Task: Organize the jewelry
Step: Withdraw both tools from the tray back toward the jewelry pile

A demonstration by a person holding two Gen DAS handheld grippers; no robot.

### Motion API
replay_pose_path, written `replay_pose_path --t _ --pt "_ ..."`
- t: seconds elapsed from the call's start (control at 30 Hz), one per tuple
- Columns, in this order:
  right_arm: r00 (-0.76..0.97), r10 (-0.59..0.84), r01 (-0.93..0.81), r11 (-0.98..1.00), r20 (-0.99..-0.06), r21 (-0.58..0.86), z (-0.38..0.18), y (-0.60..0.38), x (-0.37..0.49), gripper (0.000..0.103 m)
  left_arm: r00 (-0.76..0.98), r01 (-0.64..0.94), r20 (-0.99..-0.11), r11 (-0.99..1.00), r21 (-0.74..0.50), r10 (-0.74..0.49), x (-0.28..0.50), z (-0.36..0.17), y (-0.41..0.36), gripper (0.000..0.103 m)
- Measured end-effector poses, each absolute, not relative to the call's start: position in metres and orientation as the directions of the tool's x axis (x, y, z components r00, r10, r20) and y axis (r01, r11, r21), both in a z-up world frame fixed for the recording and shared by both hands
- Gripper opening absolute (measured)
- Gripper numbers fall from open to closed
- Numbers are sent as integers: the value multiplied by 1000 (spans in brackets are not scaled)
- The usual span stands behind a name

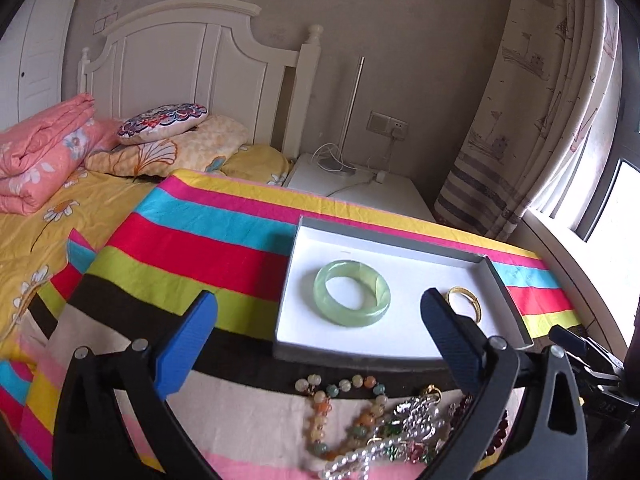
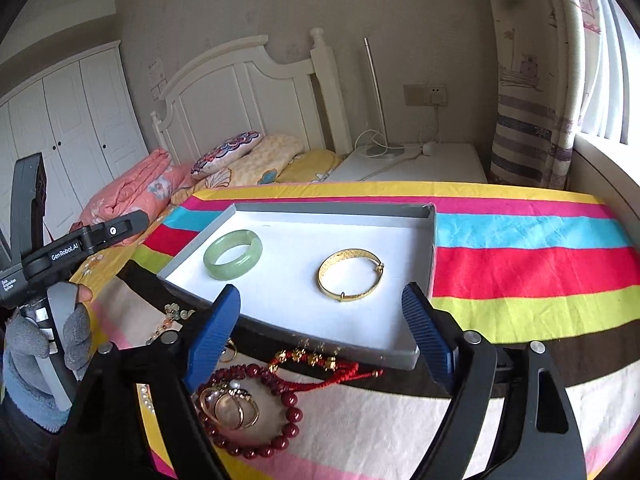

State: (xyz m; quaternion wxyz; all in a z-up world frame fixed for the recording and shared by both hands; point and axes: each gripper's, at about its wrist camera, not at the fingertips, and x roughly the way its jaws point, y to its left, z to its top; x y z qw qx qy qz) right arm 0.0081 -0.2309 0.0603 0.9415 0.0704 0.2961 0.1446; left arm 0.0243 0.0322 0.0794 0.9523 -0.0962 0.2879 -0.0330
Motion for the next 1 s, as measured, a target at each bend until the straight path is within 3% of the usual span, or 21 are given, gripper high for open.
replay_pose_path --t 0.23,0.37,0.47,0.57,0.77,1.0 --pt "724 266 -208 964 -637 166 40 -230 -23 79 806 58 -558 964 -259 -198 -13 53 37 100" --pt "712 301 -240 953 -635 183 38 -228 -37 67 797 78 -556 953 -294 -237 -18 48 37 100" --pt "690 315 -282 946 -651 158 34 -215 -39 56 788 64 -580 964 -259 -208 -17 42 31 100" --pt "670 339 -317 935 -660 159 32 -203 -41 52 795 69 -578 974 -216 -185 -19 43 24 100" --pt "650 327 -323 936 -686 140 28 -190 -41 52 793 69 -583 977 -202 -176 -15 43 22 101" --pt "627 317 -315 939 -711 141 23 -176 -37 53 775 5 -602 955 -296 -190 -7 39 43 100"
